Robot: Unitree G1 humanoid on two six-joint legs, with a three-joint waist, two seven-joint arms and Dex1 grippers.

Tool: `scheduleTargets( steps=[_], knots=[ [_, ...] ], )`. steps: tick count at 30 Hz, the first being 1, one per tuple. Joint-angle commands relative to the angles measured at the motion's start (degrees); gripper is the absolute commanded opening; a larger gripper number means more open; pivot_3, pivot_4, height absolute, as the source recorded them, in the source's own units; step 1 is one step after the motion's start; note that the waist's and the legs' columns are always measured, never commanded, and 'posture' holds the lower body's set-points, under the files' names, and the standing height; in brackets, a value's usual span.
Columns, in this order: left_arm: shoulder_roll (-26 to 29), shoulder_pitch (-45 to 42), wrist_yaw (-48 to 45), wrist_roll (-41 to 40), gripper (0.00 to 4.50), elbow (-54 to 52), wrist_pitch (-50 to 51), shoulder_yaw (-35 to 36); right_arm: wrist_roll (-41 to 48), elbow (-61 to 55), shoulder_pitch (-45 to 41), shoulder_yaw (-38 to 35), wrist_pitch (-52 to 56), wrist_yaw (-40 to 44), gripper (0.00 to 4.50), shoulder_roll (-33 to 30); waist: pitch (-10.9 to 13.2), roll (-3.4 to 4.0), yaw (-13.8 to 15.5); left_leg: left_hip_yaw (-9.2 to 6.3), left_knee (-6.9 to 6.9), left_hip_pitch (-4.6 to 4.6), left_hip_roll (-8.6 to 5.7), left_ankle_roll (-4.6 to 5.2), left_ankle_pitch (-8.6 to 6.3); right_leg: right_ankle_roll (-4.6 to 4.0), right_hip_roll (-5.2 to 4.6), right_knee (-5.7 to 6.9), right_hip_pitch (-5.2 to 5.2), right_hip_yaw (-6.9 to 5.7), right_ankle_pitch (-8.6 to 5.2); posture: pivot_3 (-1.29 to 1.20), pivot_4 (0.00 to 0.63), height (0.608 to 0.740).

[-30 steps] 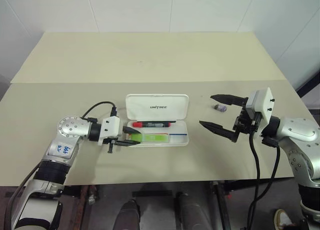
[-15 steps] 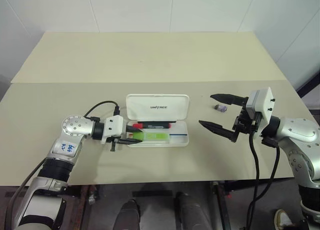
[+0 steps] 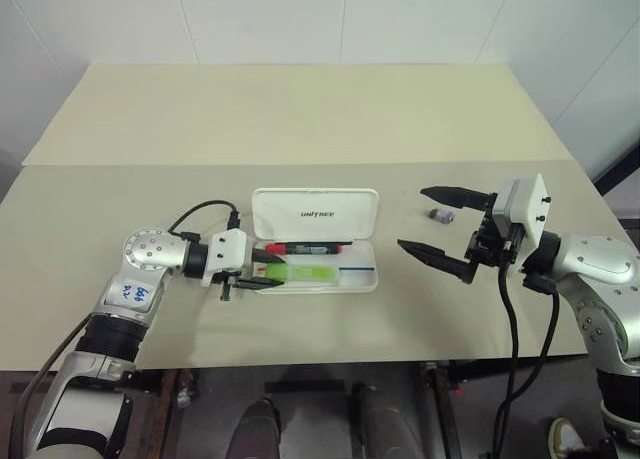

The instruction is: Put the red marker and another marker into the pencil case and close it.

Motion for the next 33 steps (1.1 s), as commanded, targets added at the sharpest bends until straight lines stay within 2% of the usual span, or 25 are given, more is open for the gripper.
scheduleTargets(
  steps=[1, 2, 13, 21, 33],
  knots=[
    [0.5, -0.9, 0.2, 0.4, 3.29, -0.1, -0.7, 0.4, 0.3, -1.0, -0.4, -0.8, -0.9, -0.5, 4.5, 0.2, 0.0, 0.0, 0.0, 0.0, 0.0, 0.0, 0.0, 0.0, 0.0, 0.0, 0.0, 0.0, 0.0, 0.0, 0.0, 0.0, 0.15, 0.74],
    [0.5, -1.0, 0.1, 0.3, 3.59, -0.1, -0.8, 0.4, 0.3, -0.9, -0.4, -0.9, -1.0, -0.5, 4.5, 0.2, 0.0, 0.0, 0.0, 0.0, 0.0, 0.0, 0.0, 0.0, 0.0, 0.01, 0.0, 0.0, 0.0, 0.0, 0.0, 0.0, 0.15, 0.74],
    [0.4, -1.9, 0.7, -1.3, 3.59, -0.3, -0.8, 2.1, -0.3, 0.7, -1.8, 0.2, -1.7, -0.1, 4.5, 0.7, 0.0, 0.0, 0.0, 0.0, 0.0, 0.0, 0.0, 0.0, 0.0, 0.02, 0.0, 0.02, 0.0, 0.0, 0.0, 0.0, 0.15, 0.74],
    [-2.1, -2.6, 4.9, -4.2, 3.59, -0.7, 4.6, 5.4, -0.3, 1.2, -2.4, 0.9, -1.8, 0.2, 4.5, 1.1, 0.0, 0.0, 0.0, -0.01, 0.01, 0.0, 0.0, 0.0, 0.0, 0.08, 0.0, 0.05, 0.0, 0.0, 0.03, 0.0, 0.15, 0.74],
    [-0.9, -1.2, 3.8, 0.4, 3.59, 0.3, -0.1, 2.4, -0.2, 1.3, -2.9, 0.9, -1.9, 0.0, 4.5, 0.8, 0.0, 0.0, 0.0, -0.02, 0.01, 0.02, 0.0, 0.0, 0.0, 0.09, 0.01, 0.07, 0.0, 0.0, 0.02, 0.0, 0.15, 0.74]
  ],
)
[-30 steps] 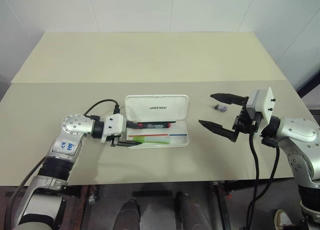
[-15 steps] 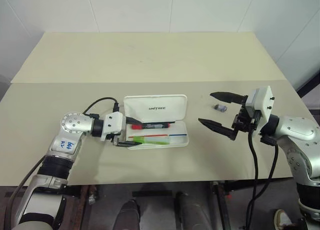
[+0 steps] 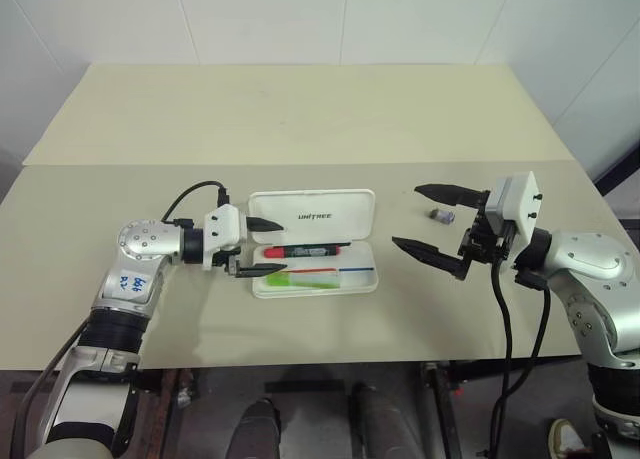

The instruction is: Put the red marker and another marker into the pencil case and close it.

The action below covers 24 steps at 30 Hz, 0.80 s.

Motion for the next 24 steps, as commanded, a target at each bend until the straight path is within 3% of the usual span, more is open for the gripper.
scheduleTargets(
  steps=[1, 24],
  knots=[
    [1.0, 0.4, -0.7, 1.4, 3.59, 0.3, -2.4, -0.8, 0.3, -0.6, -0.8, -0.9, -0.8, 0.0, 4.5, -0.2, 0.0, 0.0, 0.0, 0.0, 0.0, 0.0, 0.0, 0.0, 0.0, 0.0, 0.0, 0.0, 0.0, 0.0, 0.0, 0.0, 0.15, 0.74],
    [2.8, -1.2, 5.3, 8.1, 3.59, 4.4, -3.0, -3.1, -0.1, -0.4, -1.2, -0.2, -1.2, -0.5, 4.5, 0.7, 0.0, 0.0, 0.0, 0.0, 0.19, 0.15, 0.0, 0.06, 0.08, -0.09, 0.0, 0.0, 0.2, 0.01, -0.04, 0.0, 0.15, 0.74]
  ],
)
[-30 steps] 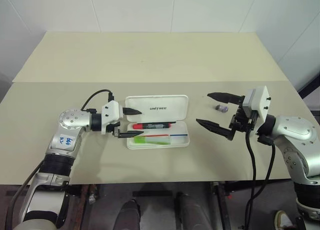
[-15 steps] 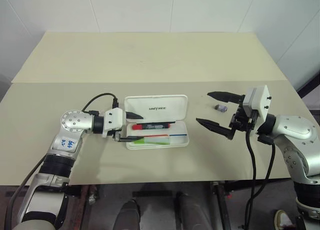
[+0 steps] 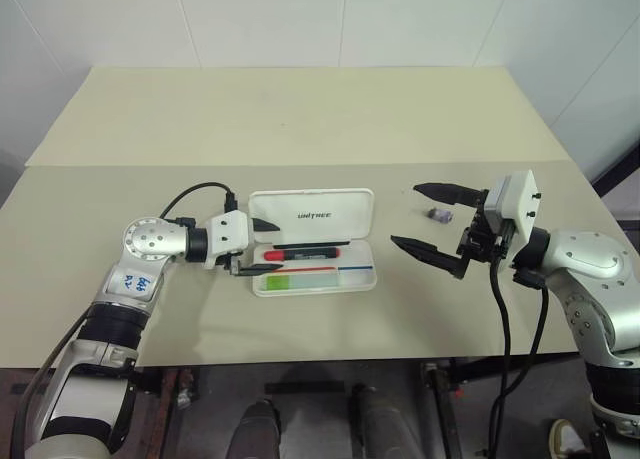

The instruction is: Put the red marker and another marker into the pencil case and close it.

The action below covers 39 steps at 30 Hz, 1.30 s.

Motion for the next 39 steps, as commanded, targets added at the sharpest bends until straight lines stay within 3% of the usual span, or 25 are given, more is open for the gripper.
scheduleTargets(
  steps=[1, 10, 15, 18, 29, 32, 39],
  knots=[
    [1.4, 0.5, 0.7, 2.3, 3.59, 0.7, 0.5, -0.6, -0.1, -0.5, -1.1, -0.3, -1.2, -0.2, 4.5, 0.4, 0.0, 0.0, -0.1, 0.0, 0.0, 0.0, 0.0, 0.0, 0.0, 0.0, 0.0, 0.0, 0.0, 0.0, 0.0, 0.0, 0.15, 0.74],
    [0.6, 0.6, 1.9, -0.1, 3.59, -1.5, 2.7, 1.2, -0.6, 0.4, -1.7, -0.1, -1.7, 0.4, 4.5, 0.9, 0.0, 0.0, -0.1, 0.0, 0.04, -0.02, 0.0, 0.0, 0.0, 0.0, 0.0, 0.0, 0.0, 0.0, 0.01, 0.0, 0.15, 0.74],
    [-0.4, 2.9, -7.3, -14.7, 3.59, -9.7, 10.9, 4.7, -1.1, 3.5, -2.2, -0.4, -2.2, 2.1, 4.5, 0.0, 0.0, 0.0, -0.3, 0.0, -0.03, -0.11, 0.0, -0.02, -0.02, 0.01, 0.0, -0.01, -0.07, 0.0, 0.01, 0.0, 0.15, 0.74],
    [0.4, 4.1, -9.1, -17.4, 3.59, -12.9, 14.1, 5.3, -1.2, 5.7, -3.1, -0.7, -2.5, 3.2, 4.5, -0.5, 0.0, 0.0, -0.2, -0.01, -0.17, -0.1, 0.0, -0.02, -0.03, 0.04, 0.0, 0.02, -0.13, 0.0, 0.02, 0.0, 0.15, 0.74],
    [2.3, 5.9, -7.4, -22.5, 3.59, -23.2, 23.0, 8.8, -5.1, 23.1, -6.3, -0.9, -7.7, 8.4, 4.5, -2.5, 0.0, 0.0, -0.3, -0.02, -0.19, -0.1, 0.0, -0.02, -0.02, 0.03, 0.01, 0.01, -0.15, 0.0, 0.01, 0.0, 0.15, 0.74],
    [4.4, 5.6, -5.3, -23.7, 4.47, -26.7, 26.0, 11.7, -8.4, 33.7, -8.0, -0.6, -11.2, 10.4, 4.5, -4.1, 0.0, 0.0, -0.4, -0.02, -0.17, -0.12, -0.01, -0.02, -0.02, 0.03, 0.0, -0.03, -0.15, 0.0, 0.01, 0.0, 0.15, 0.74],
    [4.9, 5.8, 0.4, -25.7, 4.49, -30.4, 31.2, 15.2, -13.0, 50.5, -15.1, 1.6, -16.3, 12.2, 4.5, -2.6, 0.1, 0.07, -0.9, 0.0, -0.19, -0.08, -0.01, -0.02, -0.02, 0.09, 0.0, -0.02, -0.15, 0.01, 0.01, 0.0, 0.15, 0.74]
  ],
)
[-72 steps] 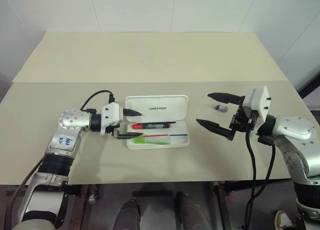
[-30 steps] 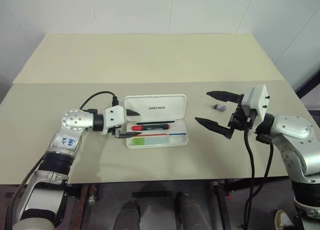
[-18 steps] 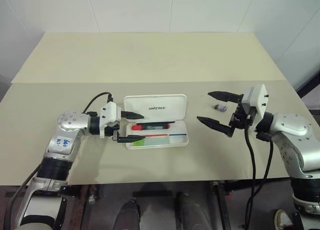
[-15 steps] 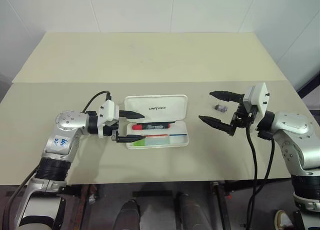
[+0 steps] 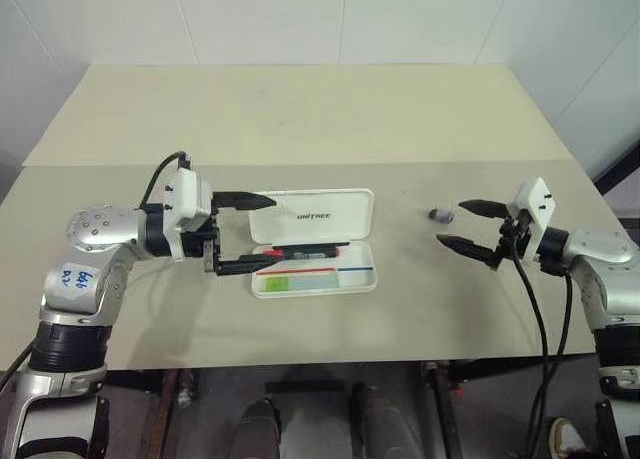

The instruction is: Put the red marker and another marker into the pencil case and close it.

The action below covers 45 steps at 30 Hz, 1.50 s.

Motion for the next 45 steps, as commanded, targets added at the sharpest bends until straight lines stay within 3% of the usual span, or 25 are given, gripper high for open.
scheduleTargets(
  steps=[1, 6, 11, 18, 22, 30, 35, 39, 42, 45],
  knots=[
    [0.7, -0.2, 2.6, -2.7, 4.49, -3.8, 2.5, 2.9, -2.7, 9.1, -5.1, 0.6, -3.9, 0.5, 4.5, 0.9, 0.0, 0.0, -0.3, 0.0, 0.01, 0.01, 0.0, 0.0, 0.0, 0.0, 0.0, 0.01, 0.01, 0.0, 0.0, 0.0, 0.15, 0.74],
    [1.2, -0.3, 4.0, -3.2, 4.49, -4.8, 4.2, 4.1, -7.2, 24.3, -14.5, 2.3, -9.3, -0.2, 4.5, 3.8, 0.0, 0.01, -1.1, -0.01, 0.0, 0.03, 0.0, -0.02, 0.02, 0.06, 0.0, 0.05, 0.01, 0.0, 0.03, 0.0, 0.15, 0.74],
    [1.2, -0.9, 4.5, -2.8, 4.49, -4.7, 4.2, 4.1, -11.0, 35.4, -21.0, 3.2, -13.0, -1.8, 4.5, 5.9, 0.0, 0.02, -1.4, -0.01, -0.1, 0.02, 0.0, -0.03, 0.02, 0.78, 0.0, 0.03, 0.0, 0.0, 0.42, 0.0, 0.15, 0.74],
    [1.1, -0.8, 5.4, -2.7, 4.49, -5.8, 4.2, 3.9, -15.7, 44.5, -25.4, 3.8, -14.8, -3.8, 4.5, 7.3, 0.0, 0.03, -1.4, -0.02, -0.32, 0.02, -0.01, -0.04, 0.02, 0.81, 0.0, -0.02, -0.03, 0.0, 0.39, 0.0, 0.15, 0.74],
    [1.5, -0.9, 5.5, -2.8, 4.5, -6.0, 4.1, 4.3, -16.8, 46.4, -25.2, 3.8, -15.1, -3.0, 3.28, 6.9, 0.0, 0.03, -1.3, -0.02, -0.36, 0.02, -0.02, -0.05, 0.01, 0.84, 0.0, -0.02, -0.03, 0.0, 0.37, 0.0, 0.15, 0.74],
    [1.5, -1.0, 5.2, -2.1, 4.5, -5.1, 2.8, 3.9, -15.8, 44.3, -24.3, 3.1, -17.6, 1.9, 0.38, 7.6, 0.0, 0.03, -1.4, -0.04, -0.34, 0.06, -0.03, -0.16, 0.08, 0.87, 0.0, 0.03, -0.02, 0.0, 0.4, 0.0, 0.15, 0.74],
    [1.4, -0.8, 5.0, -2.0, 4.5, -4.8, 2.2, 3.6, -15.1, 41.4, -24.0, 2.8, -18.8, 4.0, 0.35, 8.0, 0.0, 0.04, -1.5, -0.05, -0.35, 0.04, -0.03, -0.16, 0.08, 0.88, 0.0, 0.02, -0.03, 0.0, 0.4, 0.0, 0.15, 0.74],
    [2.1, 1.0, 3.2, -1.1, 4.5, -2.9, -0.3, 3.9, -6.5, 12.6, -15.4, 4.2, -10.5, 13.5, 0.35, 9.4, 0.0, 0.05, -1.5, -0.06, -0.39, 0.05, -0.02, -0.17, 0.08, 0.89, 0.01, 0.08, -0.06, 0.0, 0.39, 0.0, 0.15, 0.74],
    [2.2, 1.9, 2.9, -0.7, 4.5, -2.7, -1.4, 4.0, -0.7, -10.6, -6.5, 6.4, 0.6, 13.9, 0.35, 8.9, 0.0, 0.07, -1.2, -0.14, -0.42, 0.06, -0.02, -0.19, 0.07, 0.93, 0.02, 0.36, -0.09, -0.01, 0.28, 0.0, 0.15, 0.74],
    [2.2, 2.3, 2.9, -0.7, 4.5, -2.7, -1.9, 3.9, 2.6, -24.0, -1.6, 7.9, 8.3, 12.0, 0.35, 8.4, 0.0, 0.07, -1.0, -0.16, -0.35, 0.03, -0.03, -0.2, 0.06, 0.9, 0.02, 0.31, -0.09, -0.02, 0.25, 0.0, 0.15, 0.74]
  ],
)
